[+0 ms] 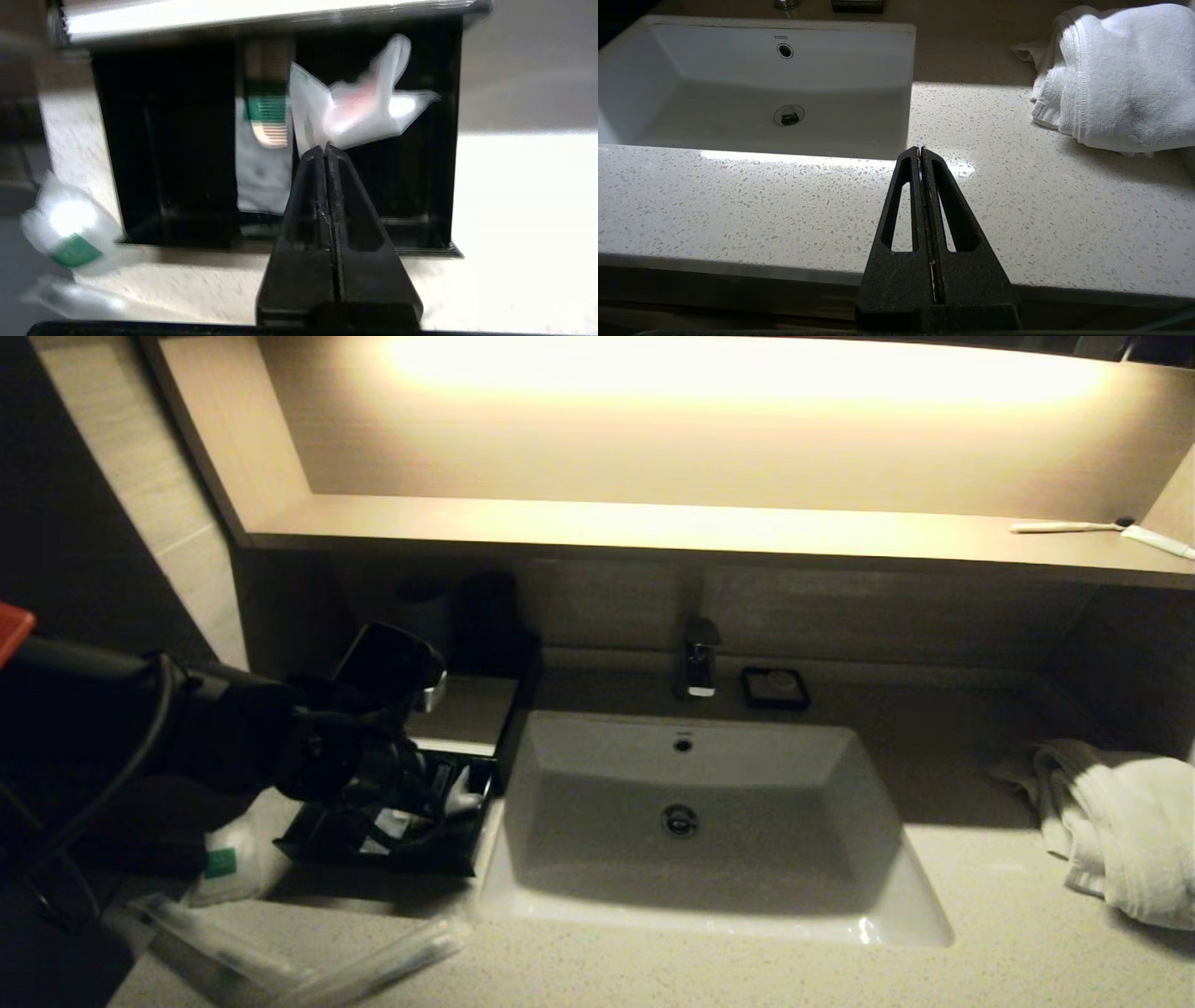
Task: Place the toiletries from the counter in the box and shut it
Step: Pick up the bathroom toiletry
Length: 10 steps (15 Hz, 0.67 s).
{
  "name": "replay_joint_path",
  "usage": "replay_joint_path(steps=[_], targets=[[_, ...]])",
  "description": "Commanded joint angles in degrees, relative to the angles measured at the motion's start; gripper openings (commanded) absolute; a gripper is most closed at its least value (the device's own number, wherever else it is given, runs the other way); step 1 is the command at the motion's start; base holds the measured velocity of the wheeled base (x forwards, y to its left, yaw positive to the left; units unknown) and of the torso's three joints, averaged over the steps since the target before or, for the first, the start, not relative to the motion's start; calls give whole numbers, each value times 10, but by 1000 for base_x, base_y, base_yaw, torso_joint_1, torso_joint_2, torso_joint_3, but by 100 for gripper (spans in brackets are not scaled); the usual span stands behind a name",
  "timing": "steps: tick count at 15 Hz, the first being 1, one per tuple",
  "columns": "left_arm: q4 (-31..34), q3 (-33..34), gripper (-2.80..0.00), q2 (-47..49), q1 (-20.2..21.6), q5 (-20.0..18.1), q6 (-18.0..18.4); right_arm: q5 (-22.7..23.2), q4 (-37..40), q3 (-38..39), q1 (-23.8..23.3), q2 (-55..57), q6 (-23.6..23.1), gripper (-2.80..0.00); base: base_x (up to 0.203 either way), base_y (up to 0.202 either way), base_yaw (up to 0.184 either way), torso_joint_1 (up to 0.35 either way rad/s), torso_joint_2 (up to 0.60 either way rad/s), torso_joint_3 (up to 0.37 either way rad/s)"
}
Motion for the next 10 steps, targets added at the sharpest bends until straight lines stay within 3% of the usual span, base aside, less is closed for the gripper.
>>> replay_joint_path(steps=[1,7,10], targets=[[0,32,-280,-29,6,-2,-11,0,0,0,0,0,0,-280,0,0,0,0,0,0],[4,115,-280,-135,44,-14,-6,0,0,0,0,0,0,-280,0,0,0,0,0,0],[4,178,-280,-194,62,-18,43,0,0,0,0,0,0,-280,0,0,0,0,0,0]])
